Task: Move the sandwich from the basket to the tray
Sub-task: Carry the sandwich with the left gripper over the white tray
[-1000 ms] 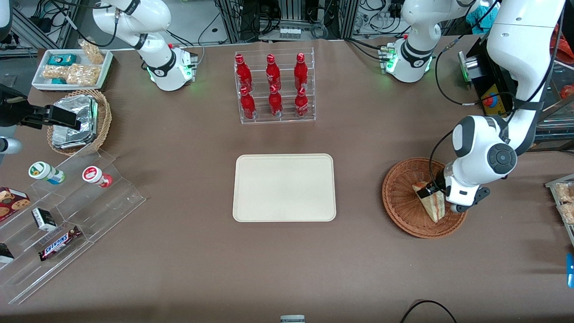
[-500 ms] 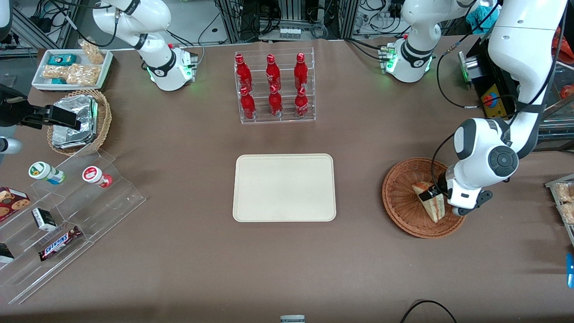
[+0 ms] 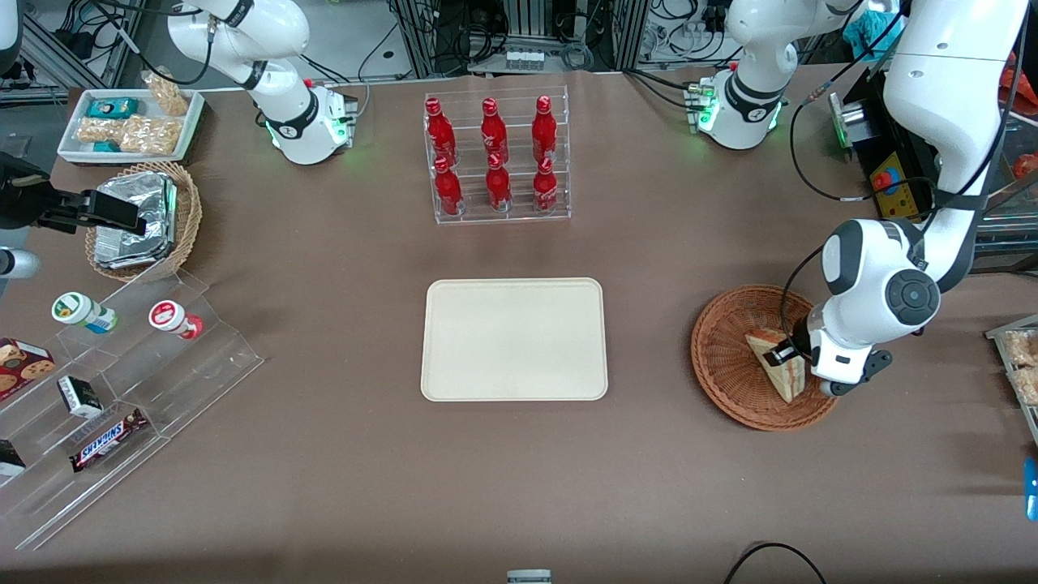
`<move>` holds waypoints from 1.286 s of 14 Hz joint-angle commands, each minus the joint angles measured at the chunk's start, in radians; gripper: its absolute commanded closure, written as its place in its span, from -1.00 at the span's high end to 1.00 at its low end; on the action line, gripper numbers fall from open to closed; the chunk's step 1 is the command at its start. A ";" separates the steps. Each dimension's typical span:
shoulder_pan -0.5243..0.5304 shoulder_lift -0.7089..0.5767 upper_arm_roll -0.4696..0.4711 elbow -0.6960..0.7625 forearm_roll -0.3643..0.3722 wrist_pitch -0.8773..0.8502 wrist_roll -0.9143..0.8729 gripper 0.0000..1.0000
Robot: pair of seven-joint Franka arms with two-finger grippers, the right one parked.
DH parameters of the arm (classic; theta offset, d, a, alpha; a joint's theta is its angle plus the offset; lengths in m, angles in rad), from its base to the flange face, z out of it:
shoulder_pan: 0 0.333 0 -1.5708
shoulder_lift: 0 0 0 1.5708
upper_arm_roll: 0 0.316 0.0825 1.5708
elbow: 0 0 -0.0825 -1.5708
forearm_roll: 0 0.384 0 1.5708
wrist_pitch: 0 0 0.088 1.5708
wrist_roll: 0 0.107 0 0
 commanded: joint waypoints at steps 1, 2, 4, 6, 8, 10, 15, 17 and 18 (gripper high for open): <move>-0.003 -0.007 -0.003 0.017 0.018 0.000 -0.004 -0.78; -0.006 -0.032 -0.006 0.017 0.018 -0.006 -0.005 -0.81; -0.040 -0.091 -0.029 0.018 0.021 -0.064 -0.005 -0.83; -0.121 -0.130 -0.040 0.050 0.020 -0.166 -0.008 -0.83; -0.227 -0.124 -0.042 0.122 0.020 -0.252 -0.014 -0.83; -0.368 -0.078 -0.040 0.204 0.008 -0.286 -0.037 -0.83; -0.587 0.138 -0.040 0.420 0.015 -0.287 -0.155 -0.83; -0.664 0.224 -0.040 0.489 0.018 -0.280 -0.186 -0.82; -0.692 0.256 -0.040 0.523 0.020 -0.280 -0.194 -0.82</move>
